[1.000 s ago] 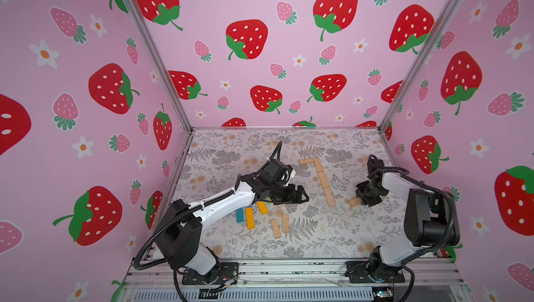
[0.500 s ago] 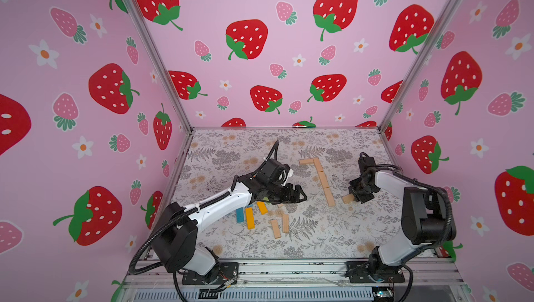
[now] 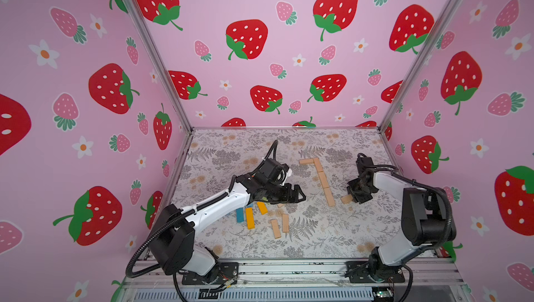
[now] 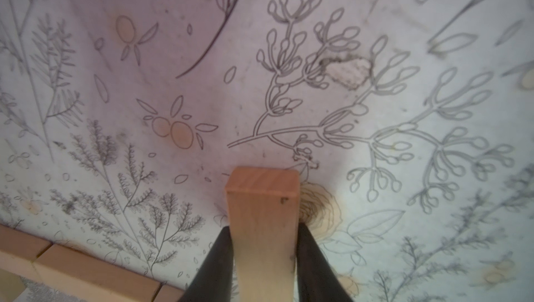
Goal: Assemble a giraffe with building blocks
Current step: Assemble the building block at the center of the board.
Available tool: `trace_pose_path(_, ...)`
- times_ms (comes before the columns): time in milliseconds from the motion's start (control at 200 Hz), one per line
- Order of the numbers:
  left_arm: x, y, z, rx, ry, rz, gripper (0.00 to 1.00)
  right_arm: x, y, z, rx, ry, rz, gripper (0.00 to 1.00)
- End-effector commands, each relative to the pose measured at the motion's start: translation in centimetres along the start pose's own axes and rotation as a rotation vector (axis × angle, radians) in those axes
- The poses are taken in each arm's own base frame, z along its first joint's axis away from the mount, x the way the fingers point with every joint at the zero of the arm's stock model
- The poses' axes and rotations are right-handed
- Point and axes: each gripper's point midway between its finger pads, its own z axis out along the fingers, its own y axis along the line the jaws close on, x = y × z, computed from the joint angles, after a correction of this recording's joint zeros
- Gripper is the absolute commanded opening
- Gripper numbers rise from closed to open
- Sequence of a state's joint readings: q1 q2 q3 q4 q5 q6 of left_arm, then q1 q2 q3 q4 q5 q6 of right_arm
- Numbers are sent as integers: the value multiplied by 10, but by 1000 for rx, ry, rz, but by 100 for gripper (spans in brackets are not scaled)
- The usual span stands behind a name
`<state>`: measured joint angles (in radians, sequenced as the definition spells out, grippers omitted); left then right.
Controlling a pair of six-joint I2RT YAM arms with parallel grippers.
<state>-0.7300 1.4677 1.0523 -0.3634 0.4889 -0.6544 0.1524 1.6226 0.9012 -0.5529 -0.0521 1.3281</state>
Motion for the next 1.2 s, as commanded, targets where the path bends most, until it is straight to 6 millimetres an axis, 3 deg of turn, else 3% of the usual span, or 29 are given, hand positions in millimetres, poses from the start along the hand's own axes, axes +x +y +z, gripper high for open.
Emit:
trace_pose_path(0,3,3,-6,-5,-7,5,95,15,-28,10,96,27,39,33)
trace_pose_path(746,10,5,-14,-2,-24,10,95,32,-41,5,136,-36,124,33)
trace_pose_path(1196,11,7,-16,-3,-27,9,95,37,-38,7,114,-53,181,33)
